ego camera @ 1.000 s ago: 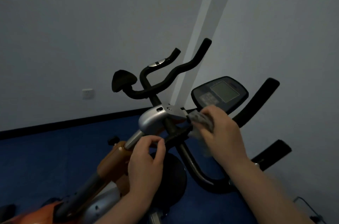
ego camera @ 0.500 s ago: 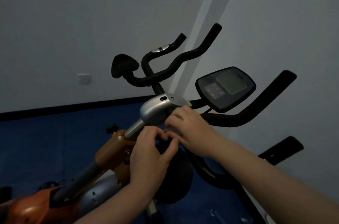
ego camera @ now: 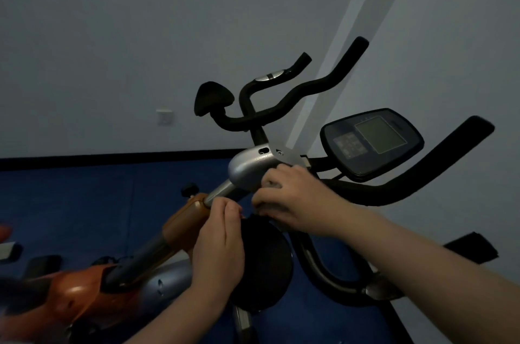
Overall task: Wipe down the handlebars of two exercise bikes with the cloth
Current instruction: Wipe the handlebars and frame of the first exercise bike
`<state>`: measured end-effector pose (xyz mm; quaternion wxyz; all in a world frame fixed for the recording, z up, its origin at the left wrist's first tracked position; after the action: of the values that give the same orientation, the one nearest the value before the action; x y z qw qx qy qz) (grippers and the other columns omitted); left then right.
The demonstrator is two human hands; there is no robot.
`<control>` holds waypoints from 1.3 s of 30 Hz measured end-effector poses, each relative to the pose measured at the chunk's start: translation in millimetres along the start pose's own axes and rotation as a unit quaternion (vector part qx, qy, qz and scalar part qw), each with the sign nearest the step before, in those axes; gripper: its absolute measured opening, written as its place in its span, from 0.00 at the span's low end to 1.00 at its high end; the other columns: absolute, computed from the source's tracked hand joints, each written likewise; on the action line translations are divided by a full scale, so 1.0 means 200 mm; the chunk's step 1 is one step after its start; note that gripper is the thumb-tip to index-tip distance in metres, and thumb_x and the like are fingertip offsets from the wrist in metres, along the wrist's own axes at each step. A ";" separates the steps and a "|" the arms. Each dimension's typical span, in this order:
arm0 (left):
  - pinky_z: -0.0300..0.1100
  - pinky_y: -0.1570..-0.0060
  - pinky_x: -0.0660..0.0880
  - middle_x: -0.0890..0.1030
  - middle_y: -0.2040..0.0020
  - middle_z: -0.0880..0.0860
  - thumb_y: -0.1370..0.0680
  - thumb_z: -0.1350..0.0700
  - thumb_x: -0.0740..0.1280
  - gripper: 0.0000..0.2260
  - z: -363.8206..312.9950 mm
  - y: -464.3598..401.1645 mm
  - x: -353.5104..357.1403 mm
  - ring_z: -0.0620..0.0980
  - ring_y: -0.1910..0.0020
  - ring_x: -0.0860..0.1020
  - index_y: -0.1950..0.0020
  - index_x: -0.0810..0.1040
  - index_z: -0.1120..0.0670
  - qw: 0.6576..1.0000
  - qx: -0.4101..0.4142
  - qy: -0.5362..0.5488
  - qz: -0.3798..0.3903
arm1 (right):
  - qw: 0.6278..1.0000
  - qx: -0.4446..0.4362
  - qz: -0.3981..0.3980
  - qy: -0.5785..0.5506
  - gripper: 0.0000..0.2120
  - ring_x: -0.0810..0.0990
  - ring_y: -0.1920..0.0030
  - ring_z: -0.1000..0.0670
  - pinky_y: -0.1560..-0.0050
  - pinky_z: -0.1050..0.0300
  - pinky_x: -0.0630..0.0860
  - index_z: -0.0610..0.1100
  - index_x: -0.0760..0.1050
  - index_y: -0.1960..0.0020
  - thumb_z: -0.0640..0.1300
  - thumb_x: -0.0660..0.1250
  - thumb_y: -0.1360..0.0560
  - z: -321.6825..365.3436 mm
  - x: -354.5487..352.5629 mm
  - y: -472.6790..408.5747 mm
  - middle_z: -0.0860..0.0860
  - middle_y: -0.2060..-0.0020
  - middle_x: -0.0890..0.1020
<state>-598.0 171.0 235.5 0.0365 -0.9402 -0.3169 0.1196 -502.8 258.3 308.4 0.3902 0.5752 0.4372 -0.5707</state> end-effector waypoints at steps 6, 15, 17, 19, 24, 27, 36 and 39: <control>0.42 0.60 0.70 0.75 0.65 0.46 0.21 0.46 0.49 0.15 -0.02 0.00 0.00 0.40 0.60 0.75 0.60 0.72 0.48 1.000 -0.008 -0.023 -0.007 | 0.998 0.063 -0.017 -0.008 0.14 0.73 0.52 0.49 0.52 0.52 0.69 0.52 0.76 0.48 0.58 0.57 0.25 -0.14 -0.05 0.01 0.51 0.54 0.76; 0.37 0.61 0.71 0.78 0.62 0.45 0.20 0.56 0.58 0.11 -0.09 -0.03 0.00 0.41 0.59 0.77 0.59 0.73 0.47 0.999 -0.016 0.007 0.028 | 0.993 0.101 -0.024 0.047 0.16 0.74 0.55 0.48 0.57 0.50 0.72 0.51 0.76 0.50 0.58 0.55 0.24 -0.29 -0.14 0.14 0.50 0.57 0.76; 0.39 0.62 0.74 0.79 0.61 0.47 0.21 0.57 0.60 0.09 -0.16 -0.08 0.03 0.43 0.61 0.77 0.58 0.74 0.46 0.998 -0.022 0.030 0.057 | 0.992 0.119 -0.019 0.037 0.16 0.74 0.52 0.49 0.53 0.50 0.72 0.52 0.76 0.49 0.59 0.55 0.24 -0.30 -0.17 0.15 0.50 0.55 0.76; 0.33 0.64 0.73 0.79 0.61 0.49 0.20 0.56 0.60 0.08 -0.23 -0.13 0.07 0.41 0.62 0.77 0.57 0.73 0.46 0.995 -0.019 0.020 0.091 | 0.991 0.133 -0.027 -0.008 0.14 0.72 0.51 0.50 0.50 0.51 0.71 0.51 0.76 0.47 0.57 0.58 0.24 -0.21 -0.14 0.08 0.51 0.53 0.76; 0.40 0.68 0.74 0.79 0.63 0.49 0.19 0.52 0.57 0.08 -0.25 -0.13 0.08 0.43 0.67 0.77 0.57 0.69 0.44 0.992 -0.011 -0.064 0.112 | 0.985 0.145 -0.090 0.008 0.10 0.71 0.56 0.52 0.58 0.55 0.70 0.53 0.73 0.49 0.55 0.59 0.25 -0.13 -0.05 0.14 0.52 0.57 0.75; 0.41 0.71 0.72 0.78 0.65 0.49 0.19 0.52 0.57 0.07 -0.24 -0.11 0.09 0.45 0.70 0.76 0.57 0.68 0.43 0.989 0.002 -0.086 0.121 | 0.972 0.202 -0.110 0.040 0.12 0.71 0.56 0.52 0.56 0.53 0.71 0.53 0.75 0.51 0.58 0.57 0.24 -0.26 -0.14 0.30 0.53 0.57 0.75; 0.40 0.68 0.69 0.77 0.62 0.46 0.20 0.50 0.56 0.07 -0.23 -0.12 0.09 0.41 0.64 0.75 0.57 0.67 0.42 0.980 0.024 -0.117 0.160 | 0.939 0.297 -0.163 0.058 0.10 0.73 0.55 0.51 0.54 0.55 0.60 0.54 0.75 0.51 0.56 0.59 0.25 -0.15 -0.06 0.23 0.53 0.57 0.75; 0.39 0.69 0.67 0.77 0.65 0.47 0.20 0.51 0.56 0.08 -0.20 -0.12 0.10 0.45 0.68 0.76 0.57 0.67 0.40 0.979 0.021 -0.106 0.174 | 0.910 0.359 -0.182 0.095 0.13 0.73 0.56 0.48 0.57 0.56 0.61 0.50 0.77 0.52 0.56 0.58 0.25 -0.29 -0.16 0.39 0.51 0.58 0.75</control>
<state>-587.4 202.7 273.8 0.0007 -0.9621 -0.1475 0.2292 -410.3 287.6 339.5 0.0034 0.6383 0.3347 -0.6932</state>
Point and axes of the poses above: each hand's wrist, its own y-axis away from the middle knuckle, its own x-axis out of the palm, z = x × y, the point moved 6 cm from there along -y, towards the middle knuckle
